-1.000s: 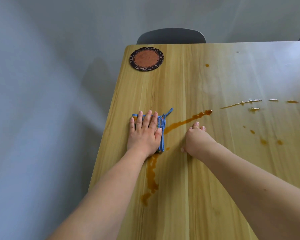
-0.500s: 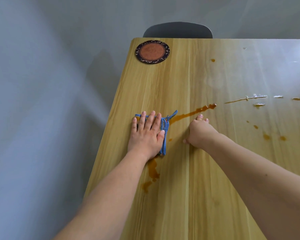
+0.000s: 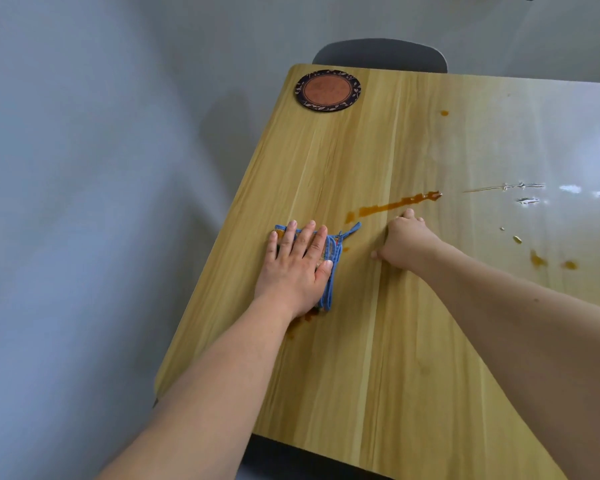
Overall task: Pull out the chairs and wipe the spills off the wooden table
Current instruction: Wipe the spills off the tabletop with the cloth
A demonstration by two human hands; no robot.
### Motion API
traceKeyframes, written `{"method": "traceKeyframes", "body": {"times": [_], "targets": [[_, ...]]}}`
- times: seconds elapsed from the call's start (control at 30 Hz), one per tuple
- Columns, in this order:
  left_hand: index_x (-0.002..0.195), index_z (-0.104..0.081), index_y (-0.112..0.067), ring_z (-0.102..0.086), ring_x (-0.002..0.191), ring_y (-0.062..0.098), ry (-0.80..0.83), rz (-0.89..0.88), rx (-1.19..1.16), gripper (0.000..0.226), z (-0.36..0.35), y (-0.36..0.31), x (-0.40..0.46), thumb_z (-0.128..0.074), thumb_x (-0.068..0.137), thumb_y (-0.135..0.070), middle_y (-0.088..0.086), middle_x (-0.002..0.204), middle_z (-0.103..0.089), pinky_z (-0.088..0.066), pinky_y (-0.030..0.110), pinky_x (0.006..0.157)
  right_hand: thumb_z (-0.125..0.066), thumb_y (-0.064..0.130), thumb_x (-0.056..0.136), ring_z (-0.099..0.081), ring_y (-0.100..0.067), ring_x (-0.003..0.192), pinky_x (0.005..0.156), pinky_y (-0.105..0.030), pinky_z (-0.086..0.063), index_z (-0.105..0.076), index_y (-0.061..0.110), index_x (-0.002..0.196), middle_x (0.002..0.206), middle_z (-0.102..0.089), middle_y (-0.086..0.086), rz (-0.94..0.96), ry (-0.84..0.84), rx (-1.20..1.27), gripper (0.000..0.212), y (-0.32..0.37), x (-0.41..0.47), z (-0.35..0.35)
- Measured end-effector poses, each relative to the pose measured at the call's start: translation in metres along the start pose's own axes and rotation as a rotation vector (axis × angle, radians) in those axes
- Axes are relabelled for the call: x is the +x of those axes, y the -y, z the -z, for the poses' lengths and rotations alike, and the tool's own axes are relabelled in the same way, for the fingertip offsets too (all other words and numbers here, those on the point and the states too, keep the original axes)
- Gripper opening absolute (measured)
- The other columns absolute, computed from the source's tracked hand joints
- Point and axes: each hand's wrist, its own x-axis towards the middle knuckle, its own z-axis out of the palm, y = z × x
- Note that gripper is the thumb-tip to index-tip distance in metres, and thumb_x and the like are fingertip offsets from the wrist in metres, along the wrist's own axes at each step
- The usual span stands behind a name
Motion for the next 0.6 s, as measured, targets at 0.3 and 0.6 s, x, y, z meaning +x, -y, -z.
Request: {"method": "traceKeyframes", "body": {"times": [0.3, 0.6], "targets": [[0.154, 0.018, -0.028, 0.026, 0.148, 0.021, 0.011, 0.017, 0.002, 0.061, -0.008, -0.002, -0.043, -0.006, 0.102, -0.049, -0.006, 0.163, 0.02, 0.014, 0.049, 0.12, -0.047, 0.037, 0.098, -0.029, -0.031, 0.14, 0.112, -0.046, -0.032, -0.045, 0.01, 0.136, 0.151, -0.032, -0.011, 0.195, -0.284, -0.023, 0.047, -0.011, -0.046, -0.05], [0.149, 0.025, -0.029, 0.031, 0.146, 0.021, 0.05, 0.017, -0.006, 0.059, -0.014, -0.002, -0.082, -0.004, 0.102, -0.049, -0.006, 0.161, 0.025, 0.016, 0.049, 0.119, -0.051, 0.046, 0.095, -0.019, -0.029, 0.145, 0.115, -0.048, -0.027, -0.026, 0.011, 0.15, 0.157, -0.021, -0.009, 0.153, -0.239, -0.03, 0.07, -0.018, -0.07, -0.062]]}}
